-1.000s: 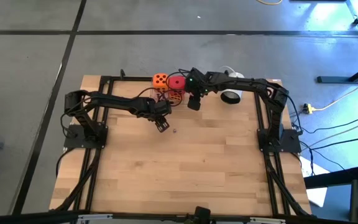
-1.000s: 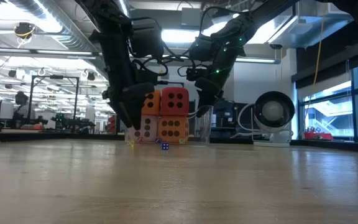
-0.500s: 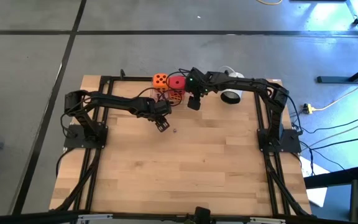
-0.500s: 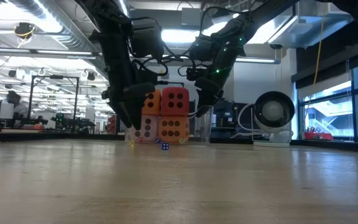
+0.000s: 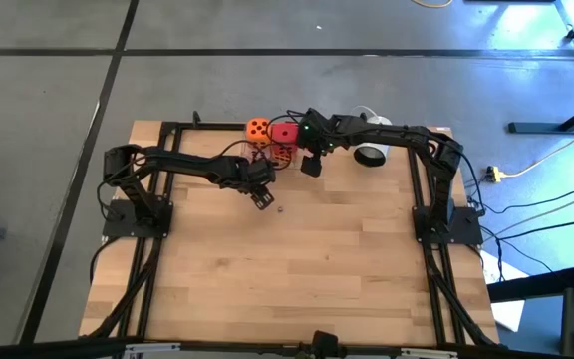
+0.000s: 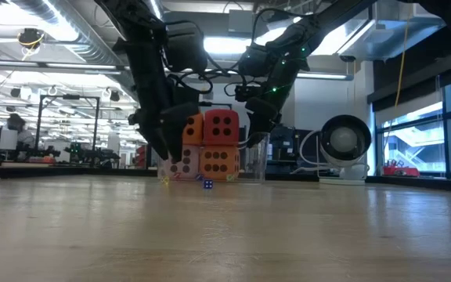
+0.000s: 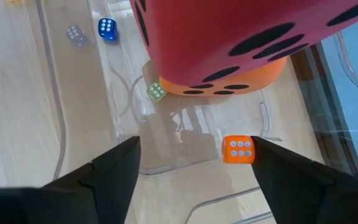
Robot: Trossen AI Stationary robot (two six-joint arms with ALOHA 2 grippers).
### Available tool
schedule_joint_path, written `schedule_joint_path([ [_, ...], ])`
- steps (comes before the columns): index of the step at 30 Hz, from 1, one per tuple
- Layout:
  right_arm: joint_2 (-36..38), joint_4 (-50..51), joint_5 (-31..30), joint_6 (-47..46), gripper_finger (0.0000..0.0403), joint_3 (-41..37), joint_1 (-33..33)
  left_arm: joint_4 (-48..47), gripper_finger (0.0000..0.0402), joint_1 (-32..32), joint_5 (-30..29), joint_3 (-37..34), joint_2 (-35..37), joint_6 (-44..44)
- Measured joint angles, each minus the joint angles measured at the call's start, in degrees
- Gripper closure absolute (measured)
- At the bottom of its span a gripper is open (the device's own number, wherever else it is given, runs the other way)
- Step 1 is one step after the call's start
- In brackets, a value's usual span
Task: Pick & Place Dice
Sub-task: Put the small orange dice in the transparent bin
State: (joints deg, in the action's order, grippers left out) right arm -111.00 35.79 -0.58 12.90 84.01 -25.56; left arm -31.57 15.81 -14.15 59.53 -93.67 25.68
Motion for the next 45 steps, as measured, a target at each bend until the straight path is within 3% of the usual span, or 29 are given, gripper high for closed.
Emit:
schedule_joint_path([
  [11, 0.0, 0.0, 0.0, -0.3, 0.0107, 0.0, 0.0, 0.1, 0.0177, 0.5, 2.2, 0.0, -2.5, 9.7],
  [21, 0.0, 0.0, 0.0, -0.4, 0.0107, 0.0, 0.0, 0.4, 0.0183, 0.2, 3.5, 0.1, -7.6, 10.8],
  [45, 0.0, 0.2, 0.1, -0.6, 0.0101, 0.0, 0.0, 0.4, 0.0303, 0.6, 0.1, 0.0, -8.0, 14.2],
])
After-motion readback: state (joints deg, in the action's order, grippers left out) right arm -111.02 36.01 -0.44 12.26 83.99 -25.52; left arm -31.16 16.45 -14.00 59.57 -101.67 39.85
